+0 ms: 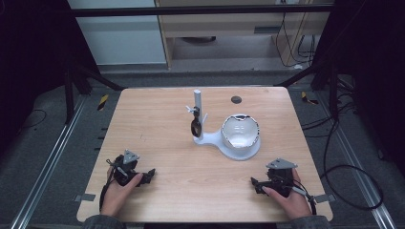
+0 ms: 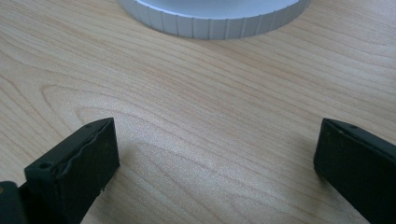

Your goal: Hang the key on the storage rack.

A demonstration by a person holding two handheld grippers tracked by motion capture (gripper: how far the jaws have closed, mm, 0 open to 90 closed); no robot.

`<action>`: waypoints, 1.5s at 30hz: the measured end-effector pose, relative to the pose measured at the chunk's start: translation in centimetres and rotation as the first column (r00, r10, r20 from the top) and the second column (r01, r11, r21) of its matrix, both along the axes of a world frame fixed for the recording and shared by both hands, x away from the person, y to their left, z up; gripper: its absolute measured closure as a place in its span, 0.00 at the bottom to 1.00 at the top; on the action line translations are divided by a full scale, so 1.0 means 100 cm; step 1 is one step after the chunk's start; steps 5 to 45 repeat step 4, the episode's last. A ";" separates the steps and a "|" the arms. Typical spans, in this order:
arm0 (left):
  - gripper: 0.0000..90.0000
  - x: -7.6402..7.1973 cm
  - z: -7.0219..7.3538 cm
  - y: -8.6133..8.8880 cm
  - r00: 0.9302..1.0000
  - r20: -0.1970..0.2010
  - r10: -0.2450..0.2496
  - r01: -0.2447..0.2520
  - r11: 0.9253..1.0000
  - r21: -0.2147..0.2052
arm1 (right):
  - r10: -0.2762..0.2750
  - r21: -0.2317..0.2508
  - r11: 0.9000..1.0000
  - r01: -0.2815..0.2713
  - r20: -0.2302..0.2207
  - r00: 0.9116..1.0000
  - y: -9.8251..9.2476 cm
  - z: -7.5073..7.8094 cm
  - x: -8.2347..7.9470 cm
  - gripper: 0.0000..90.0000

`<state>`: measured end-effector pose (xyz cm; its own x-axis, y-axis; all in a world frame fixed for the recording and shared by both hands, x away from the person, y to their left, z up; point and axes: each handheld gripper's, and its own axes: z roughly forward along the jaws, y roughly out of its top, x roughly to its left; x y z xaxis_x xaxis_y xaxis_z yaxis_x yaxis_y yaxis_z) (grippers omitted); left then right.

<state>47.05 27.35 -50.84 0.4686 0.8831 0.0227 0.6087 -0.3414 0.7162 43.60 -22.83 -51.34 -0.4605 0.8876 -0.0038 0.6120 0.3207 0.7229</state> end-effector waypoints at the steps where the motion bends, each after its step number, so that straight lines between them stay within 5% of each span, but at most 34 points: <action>1: 0.02 0.000 0.000 0.000 1.000 0.000 -0.001 0.001 1.000 -0.001 | 0.000 0.000 1.000 0.000 0.000 1.000 0.000 0.000 0.000 0.00; 45: 0.02 0.000 0.000 0.000 1.000 -0.001 -0.004 0.004 1.000 -0.001 | 0.000 0.000 1.000 0.000 -0.001 1.000 0.000 0.000 0.000 0.00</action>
